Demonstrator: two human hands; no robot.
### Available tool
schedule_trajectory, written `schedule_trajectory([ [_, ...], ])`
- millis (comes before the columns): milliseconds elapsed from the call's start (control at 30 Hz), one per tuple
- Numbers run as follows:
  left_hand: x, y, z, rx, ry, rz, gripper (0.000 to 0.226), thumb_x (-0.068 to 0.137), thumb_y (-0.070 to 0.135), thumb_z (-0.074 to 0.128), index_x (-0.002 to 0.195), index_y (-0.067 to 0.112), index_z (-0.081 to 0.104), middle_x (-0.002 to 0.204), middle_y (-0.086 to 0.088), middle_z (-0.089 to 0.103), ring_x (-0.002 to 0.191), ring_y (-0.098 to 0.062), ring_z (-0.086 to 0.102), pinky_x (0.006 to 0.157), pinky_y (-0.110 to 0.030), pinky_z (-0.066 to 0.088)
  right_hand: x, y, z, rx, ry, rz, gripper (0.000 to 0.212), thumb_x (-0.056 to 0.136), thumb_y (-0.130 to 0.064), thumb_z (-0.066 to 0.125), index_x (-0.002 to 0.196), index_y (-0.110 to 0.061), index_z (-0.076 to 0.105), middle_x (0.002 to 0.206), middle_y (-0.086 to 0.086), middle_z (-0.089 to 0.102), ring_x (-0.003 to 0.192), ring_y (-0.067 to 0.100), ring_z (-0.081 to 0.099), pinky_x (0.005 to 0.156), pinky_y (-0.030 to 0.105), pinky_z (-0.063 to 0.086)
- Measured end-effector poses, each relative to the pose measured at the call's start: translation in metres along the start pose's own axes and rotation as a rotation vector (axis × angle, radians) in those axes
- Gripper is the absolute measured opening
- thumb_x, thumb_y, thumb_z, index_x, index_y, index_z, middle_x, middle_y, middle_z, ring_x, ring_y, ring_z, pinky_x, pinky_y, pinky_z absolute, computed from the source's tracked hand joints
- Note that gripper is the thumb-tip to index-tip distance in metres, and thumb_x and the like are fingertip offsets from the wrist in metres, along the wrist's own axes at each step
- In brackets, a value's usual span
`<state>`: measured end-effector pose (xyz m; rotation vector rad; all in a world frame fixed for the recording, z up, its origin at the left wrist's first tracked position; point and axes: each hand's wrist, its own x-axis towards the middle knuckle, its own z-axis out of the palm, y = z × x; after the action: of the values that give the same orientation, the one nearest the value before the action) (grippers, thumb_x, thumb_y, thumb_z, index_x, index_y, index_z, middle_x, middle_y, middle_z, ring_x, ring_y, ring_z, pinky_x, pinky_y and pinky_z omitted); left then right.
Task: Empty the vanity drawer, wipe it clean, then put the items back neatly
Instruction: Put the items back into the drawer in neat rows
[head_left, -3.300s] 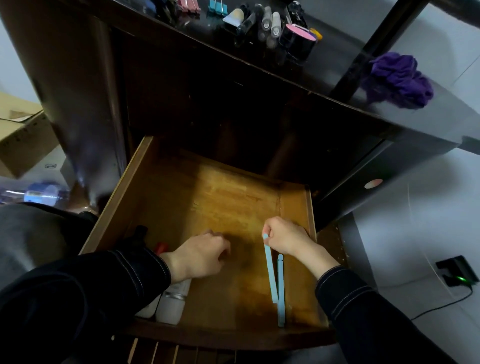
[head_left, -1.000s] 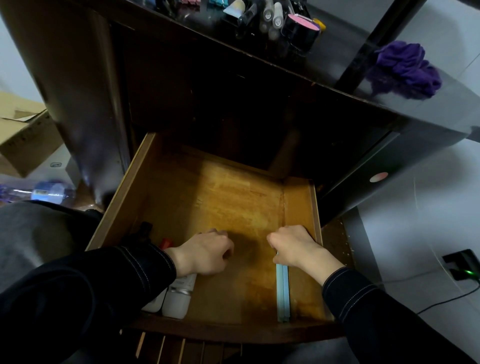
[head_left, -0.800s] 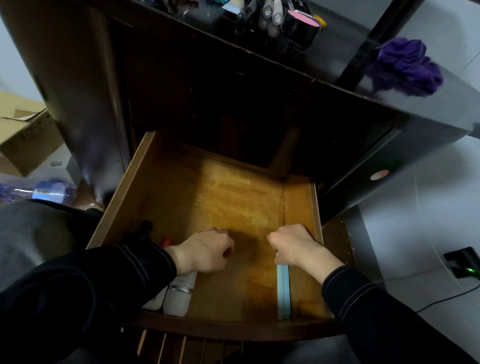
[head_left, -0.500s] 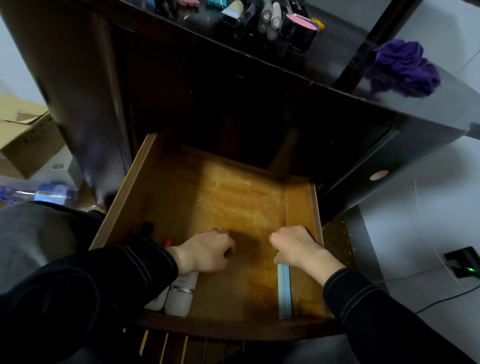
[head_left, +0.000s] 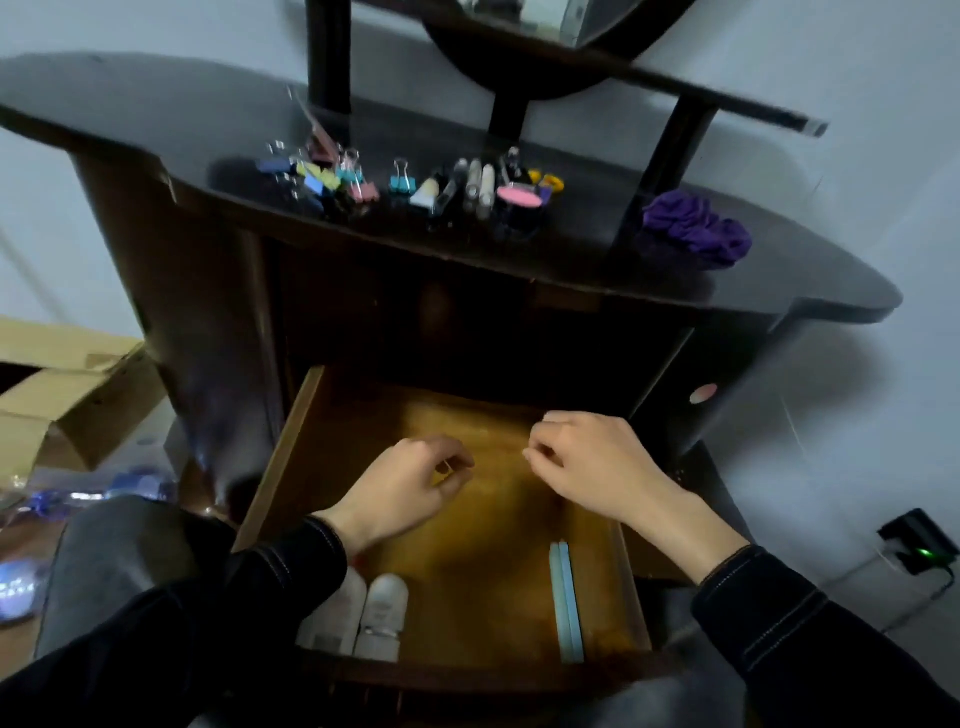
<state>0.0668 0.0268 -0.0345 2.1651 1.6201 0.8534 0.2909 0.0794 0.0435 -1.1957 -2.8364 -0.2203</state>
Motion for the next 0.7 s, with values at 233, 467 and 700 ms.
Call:
schedule_trajectory([
  [233,0.016,0.062,-0.123,0.016,0.329,0.264,0.011,0.095,0.025,0.06,0.103,0.025,0.066,0.094,0.015,0.063,0.087,-0.004,0.061,0.072,-0.025,0.051,0.035,-0.007,-0.107,0.219,0.744,0.049,0.021,0.091,-0.037,0.057,0.072,-0.026,0.059,0.068,-0.013,0.05,0.067,0.003,0.045,0.055,0.021,0.035],
  [467,0.064,0.068,-0.198,0.202,0.514,0.294,0.007,0.092,0.024,0.065,0.099,0.023,0.067,0.093,0.016,0.056,0.092,-0.007,0.051,0.08,-0.028,0.047,0.113,0.025,-0.122,0.268,0.275,0.355,0.037,0.097,-0.05,0.054,0.128,-0.033,0.062,0.131,-0.007,0.057,0.124,0.021,0.049,0.098,0.036,0.046],
  [700,0.111,0.015,-0.227,0.393,0.44,0.137,0.024,0.087,0.044,0.068,0.106,0.029,0.064,0.104,0.015,0.054,0.098,-0.01,0.046,0.089,-0.029,0.045,0.134,0.036,-0.111,0.308,0.254,0.419,0.036,0.093,-0.061,0.051,0.118,-0.036,0.058,0.123,-0.011,0.051,0.119,0.015,0.045,0.086,0.032,0.044],
])
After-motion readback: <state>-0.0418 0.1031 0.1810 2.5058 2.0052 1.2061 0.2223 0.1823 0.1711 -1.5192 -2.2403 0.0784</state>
